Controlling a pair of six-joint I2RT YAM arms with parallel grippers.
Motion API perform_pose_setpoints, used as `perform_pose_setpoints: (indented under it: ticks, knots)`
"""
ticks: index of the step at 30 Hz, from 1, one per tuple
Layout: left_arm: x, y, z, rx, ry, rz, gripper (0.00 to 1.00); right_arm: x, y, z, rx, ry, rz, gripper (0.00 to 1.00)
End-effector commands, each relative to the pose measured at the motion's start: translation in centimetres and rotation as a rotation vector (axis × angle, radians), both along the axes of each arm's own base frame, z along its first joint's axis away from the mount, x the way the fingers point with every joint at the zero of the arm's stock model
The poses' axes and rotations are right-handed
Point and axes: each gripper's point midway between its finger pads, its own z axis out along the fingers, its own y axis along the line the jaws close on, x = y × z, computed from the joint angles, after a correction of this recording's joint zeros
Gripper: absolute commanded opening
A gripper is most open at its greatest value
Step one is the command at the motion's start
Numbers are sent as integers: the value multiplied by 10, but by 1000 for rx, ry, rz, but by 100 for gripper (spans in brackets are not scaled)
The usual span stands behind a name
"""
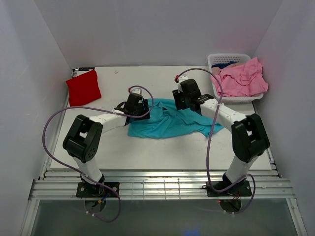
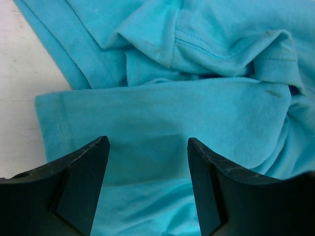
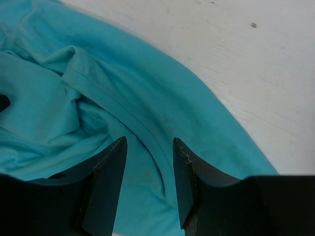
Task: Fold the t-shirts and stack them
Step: Flatten out the tshirt
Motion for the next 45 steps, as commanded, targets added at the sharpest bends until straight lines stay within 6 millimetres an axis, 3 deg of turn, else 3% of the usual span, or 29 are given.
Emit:
perform_pose_setpoints:
  ticks: [1, 2, 3, 9, 19, 27, 30, 34, 36, 42, 45]
  knots:
    - [16, 5, 19, 11, -83, 58, 76, 21, 51, 24, 149, -64, 183, 48]
    - [18, 10, 21, 25, -97, 84, 76, 26, 57, 28, 161, -72, 201, 48]
    - [20, 13, 28, 23, -120, 98, 76, 28, 61, 18, 158, -53, 215, 48]
    - [30, 33, 49, 90, -214, 173, 79, 33, 78, 8, 188, -20, 264, 48]
    - [33, 61, 11, 264, -138, 256, 78, 26, 78, -6, 199, 11, 270, 47]
    - [34, 66, -14, 277, -88, 259, 76, 17, 76, -11, 215, 26, 269, 47]
    - [35, 68, -17, 276, -80, 271, 70, 15, 72, -12, 208, 24, 259, 46]
    - [37, 70, -18, 278, -89, 281, 44, 12, 72, -15, 209, 30, 262, 46]
    - [38, 73, -19, 285, -88, 291, 37, 9, 71, -19, 212, 42, 264, 46]
    - [42, 83, -16, 308, -98, 331, 24, 6, 69, -27, 206, 58, 261, 45]
    - [43, 89, -4, 317, -121, 359, 23, 8, 73, -25, 214, 54, 272, 45]
